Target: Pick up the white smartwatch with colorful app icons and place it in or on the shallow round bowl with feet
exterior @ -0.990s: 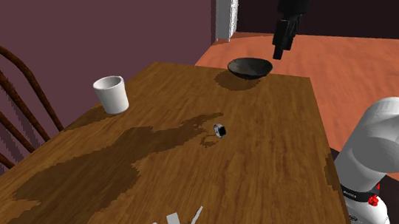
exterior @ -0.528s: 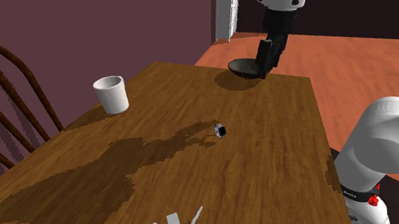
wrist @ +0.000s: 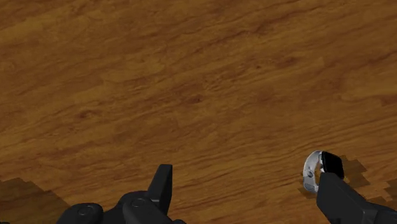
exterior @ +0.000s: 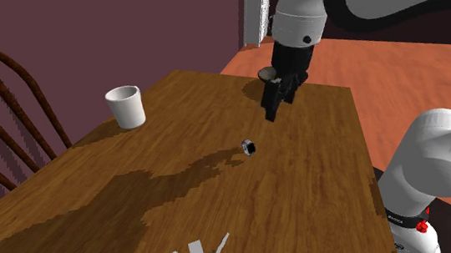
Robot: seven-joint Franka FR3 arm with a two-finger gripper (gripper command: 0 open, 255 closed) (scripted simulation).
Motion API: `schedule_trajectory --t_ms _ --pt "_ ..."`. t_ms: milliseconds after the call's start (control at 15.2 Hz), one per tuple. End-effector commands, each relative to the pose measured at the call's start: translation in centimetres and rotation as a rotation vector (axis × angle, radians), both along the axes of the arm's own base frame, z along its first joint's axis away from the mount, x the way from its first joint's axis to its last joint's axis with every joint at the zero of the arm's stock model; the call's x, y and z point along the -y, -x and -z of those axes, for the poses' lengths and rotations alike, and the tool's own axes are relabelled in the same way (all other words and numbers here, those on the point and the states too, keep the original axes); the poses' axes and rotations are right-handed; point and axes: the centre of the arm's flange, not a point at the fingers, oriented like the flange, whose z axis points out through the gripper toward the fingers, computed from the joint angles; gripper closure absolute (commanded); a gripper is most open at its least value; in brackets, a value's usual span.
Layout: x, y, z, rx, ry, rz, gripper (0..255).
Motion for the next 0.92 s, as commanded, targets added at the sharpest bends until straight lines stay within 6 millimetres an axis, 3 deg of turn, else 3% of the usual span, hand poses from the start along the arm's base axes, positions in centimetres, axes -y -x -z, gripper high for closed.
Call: schedule_trajectory --t_ms 0,330,858 --pt "-2.6 0.3 1.0 0.011 0.0 0.007 0" --pt "-8.8 0.7 3.6 0.039 0.003 0.021 0" --pt "-9.0 0.3 7.6 0.04 0.003 0.021 0"
